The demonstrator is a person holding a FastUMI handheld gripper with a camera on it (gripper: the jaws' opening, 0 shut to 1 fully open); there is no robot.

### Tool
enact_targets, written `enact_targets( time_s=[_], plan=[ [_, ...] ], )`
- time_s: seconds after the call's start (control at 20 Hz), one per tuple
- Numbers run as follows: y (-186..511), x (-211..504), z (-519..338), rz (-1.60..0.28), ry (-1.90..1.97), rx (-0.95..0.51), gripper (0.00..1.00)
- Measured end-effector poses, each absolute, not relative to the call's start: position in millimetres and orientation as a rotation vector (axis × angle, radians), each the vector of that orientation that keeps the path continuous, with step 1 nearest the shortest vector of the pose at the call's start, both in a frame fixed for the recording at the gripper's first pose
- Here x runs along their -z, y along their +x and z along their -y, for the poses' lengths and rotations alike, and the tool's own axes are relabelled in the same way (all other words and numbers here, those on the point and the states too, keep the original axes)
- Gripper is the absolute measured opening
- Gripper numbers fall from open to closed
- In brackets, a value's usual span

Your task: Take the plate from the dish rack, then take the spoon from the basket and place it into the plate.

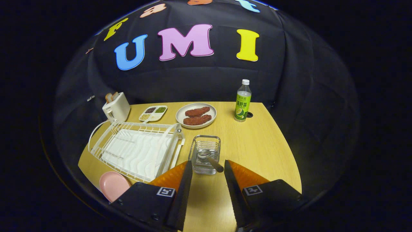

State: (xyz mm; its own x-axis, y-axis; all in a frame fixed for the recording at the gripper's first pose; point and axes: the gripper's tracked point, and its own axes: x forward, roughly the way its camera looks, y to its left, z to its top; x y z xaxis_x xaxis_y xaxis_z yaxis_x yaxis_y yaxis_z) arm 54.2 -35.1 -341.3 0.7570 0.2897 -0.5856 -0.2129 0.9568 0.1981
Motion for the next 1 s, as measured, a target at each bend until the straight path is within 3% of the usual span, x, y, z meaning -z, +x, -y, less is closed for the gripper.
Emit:
enact_targets(
  time_s=[0.2,0.45,0.7,0.85,1.0],
  plan=[
    [67.6,368.0,24.3,-0.675,0.113,-0.326,0.61],
    [82.9,375.1,19.7,-0.648,0.134,-0.312,0.43],
    [87.4,384.6,18.3,-0.676,0.157,-0.300,0.39],
    [81.8,381.2,19.7,-0.679,0.162,-0.299,0.19],
    [83.5,381.2,19.2,-0.691,0.180,-0.304,0.13]
  ],
)
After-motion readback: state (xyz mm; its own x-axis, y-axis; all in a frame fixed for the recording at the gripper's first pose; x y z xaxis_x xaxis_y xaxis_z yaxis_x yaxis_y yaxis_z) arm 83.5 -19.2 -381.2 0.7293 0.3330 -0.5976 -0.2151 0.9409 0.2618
